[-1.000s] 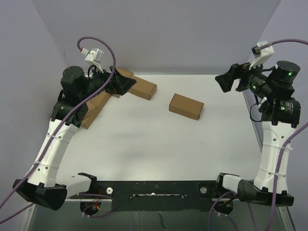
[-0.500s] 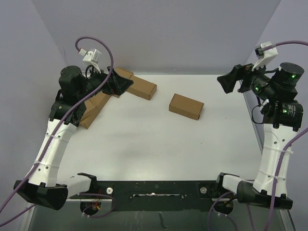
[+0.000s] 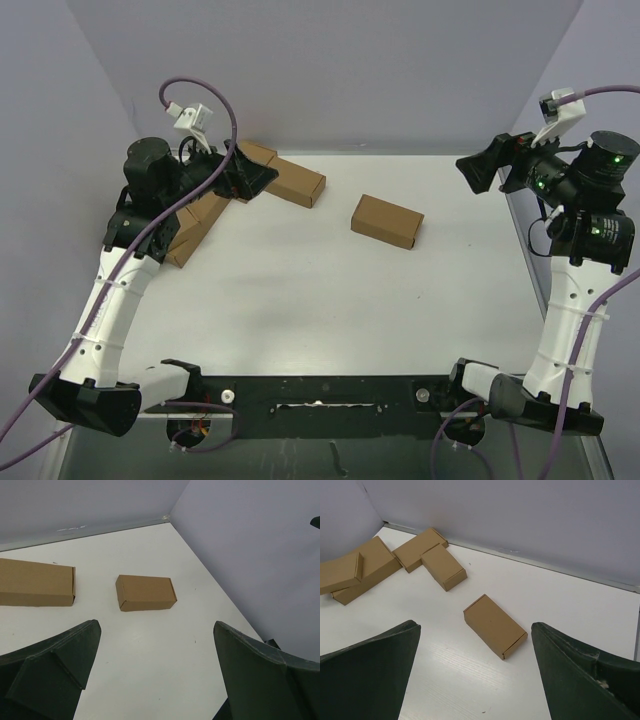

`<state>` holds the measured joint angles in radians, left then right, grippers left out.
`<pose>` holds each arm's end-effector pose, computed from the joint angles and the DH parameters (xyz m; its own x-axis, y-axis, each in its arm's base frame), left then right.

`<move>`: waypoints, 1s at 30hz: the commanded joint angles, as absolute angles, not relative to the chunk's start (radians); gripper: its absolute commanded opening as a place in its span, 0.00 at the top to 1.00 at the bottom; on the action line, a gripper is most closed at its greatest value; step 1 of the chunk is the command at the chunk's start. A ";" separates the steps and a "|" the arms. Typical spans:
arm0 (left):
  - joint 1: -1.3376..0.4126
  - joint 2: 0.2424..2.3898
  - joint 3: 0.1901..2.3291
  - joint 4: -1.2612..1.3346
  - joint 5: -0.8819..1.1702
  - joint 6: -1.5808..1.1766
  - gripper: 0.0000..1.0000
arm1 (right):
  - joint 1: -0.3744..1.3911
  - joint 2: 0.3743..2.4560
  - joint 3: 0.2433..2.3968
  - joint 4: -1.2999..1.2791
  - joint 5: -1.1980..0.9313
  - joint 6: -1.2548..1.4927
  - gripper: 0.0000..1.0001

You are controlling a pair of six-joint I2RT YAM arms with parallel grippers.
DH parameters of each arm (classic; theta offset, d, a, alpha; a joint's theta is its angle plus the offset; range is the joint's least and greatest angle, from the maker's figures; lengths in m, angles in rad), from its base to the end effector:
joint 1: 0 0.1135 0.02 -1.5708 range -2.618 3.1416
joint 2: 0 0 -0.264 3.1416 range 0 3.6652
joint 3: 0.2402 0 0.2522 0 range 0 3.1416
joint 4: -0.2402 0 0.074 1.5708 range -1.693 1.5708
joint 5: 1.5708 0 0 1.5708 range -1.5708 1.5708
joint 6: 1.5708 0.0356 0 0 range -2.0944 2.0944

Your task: Fold the paper box

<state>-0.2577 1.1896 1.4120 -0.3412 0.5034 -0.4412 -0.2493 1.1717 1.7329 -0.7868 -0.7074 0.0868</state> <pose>0.2392 -0.0808 0.4586 -0.3968 -0.2822 -0.8735 0.5718 0.6684 -0.4757 0.1912 -0.0248 0.5153 -0.2529 0.1324 -0.9584 -0.4059 0.8847 0.2293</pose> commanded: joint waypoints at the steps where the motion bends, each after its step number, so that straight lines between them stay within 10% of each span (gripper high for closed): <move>1: -0.250 1.176 1.412 -0.295 0.530 -0.451 0.02 | -0.266 1.174 1.737 -0.761 -0.739 0.116 0.02; 30: -0.248 1.156 1.388 -0.289 0.524 -0.455 0.02 | -0.315 1.177 1.740 -0.755 -0.783 0.141 0.02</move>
<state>-0.2535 1.1877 1.3796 -0.3405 0.5102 -0.4595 -0.3023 1.1717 1.7168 -0.7860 -0.7570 0.1188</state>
